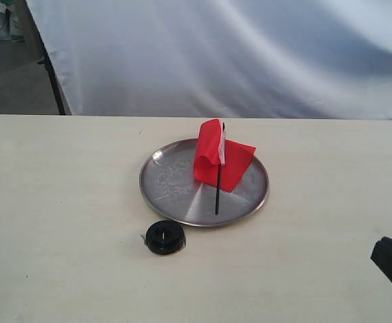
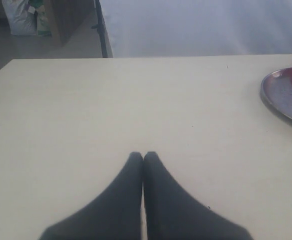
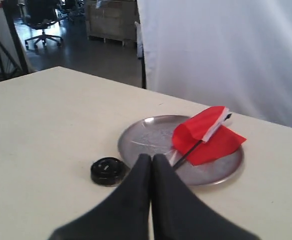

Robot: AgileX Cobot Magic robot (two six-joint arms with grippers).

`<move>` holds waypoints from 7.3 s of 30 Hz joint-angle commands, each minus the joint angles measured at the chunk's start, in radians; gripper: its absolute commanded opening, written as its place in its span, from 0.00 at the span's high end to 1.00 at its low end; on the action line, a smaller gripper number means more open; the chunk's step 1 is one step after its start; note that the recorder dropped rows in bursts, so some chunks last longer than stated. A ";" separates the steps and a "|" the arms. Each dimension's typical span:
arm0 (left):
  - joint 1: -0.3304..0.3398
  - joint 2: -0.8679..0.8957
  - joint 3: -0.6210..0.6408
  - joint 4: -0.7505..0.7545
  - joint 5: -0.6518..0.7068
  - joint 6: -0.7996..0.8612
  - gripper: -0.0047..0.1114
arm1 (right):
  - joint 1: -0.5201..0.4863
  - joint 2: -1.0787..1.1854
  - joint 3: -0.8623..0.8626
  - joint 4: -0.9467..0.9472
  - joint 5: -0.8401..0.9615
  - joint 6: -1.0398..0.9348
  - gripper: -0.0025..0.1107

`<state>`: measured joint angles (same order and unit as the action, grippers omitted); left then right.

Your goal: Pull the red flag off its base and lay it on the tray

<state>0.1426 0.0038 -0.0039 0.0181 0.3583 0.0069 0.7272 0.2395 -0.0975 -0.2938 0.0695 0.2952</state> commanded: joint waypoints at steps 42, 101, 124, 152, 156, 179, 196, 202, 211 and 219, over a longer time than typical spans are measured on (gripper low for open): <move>0.001 -0.004 0.004 0.003 -0.008 -0.007 0.96 | -0.700 -0.240 0.097 -0.045 0.208 0.190 0.97; 0.001 -0.004 0.004 0.003 -0.008 -0.007 0.96 | -0.446 -0.240 0.097 0.310 0.254 -0.362 0.97; 0.001 -0.004 0.004 0.003 -0.008 -0.007 0.96 | -0.504 -0.240 0.097 0.310 0.254 -0.364 0.97; 0.001 -0.004 0.004 0.003 -0.008 -0.007 0.96 | -0.504 -0.240 0.097 0.310 0.254 -0.351 0.97; 0.001 -0.004 0.004 0.003 -0.008 -0.007 0.96 | -0.504 -0.240 0.097 0.310 0.254 -0.351 0.97; 0.001 -0.004 0.004 0.003 -0.008 -0.007 0.96 | -0.504 -0.240 0.097 0.310 0.254 -0.351 0.97; 0.001 -0.004 0.004 0.003 -0.008 -0.007 0.96 | -0.504 -0.240 0.097 0.310 0.254 -0.351 0.97; 0.001 -0.004 0.004 0.003 -0.008 -0.007 0.96 | -0.504 -0.240 0.097 0.310 0.254 -0.351 0.97; 0.001 -0.004 0.004 0.003 -0.008 -0.007 0.96 | -0.504 -0.240 0.097 0.310 0.254 -0.351 0.97; 0.001 -0.004 0.004 0.003 -0.008 -0.007 0.96 | -0.504 -0.240 0.097 0.310 0.254 -0.351 0.97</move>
<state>0.1426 0.0034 -0.0039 0.0181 0.3583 0.0069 0.2197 0.0070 -0.0018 0.0248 0.3264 -0.0531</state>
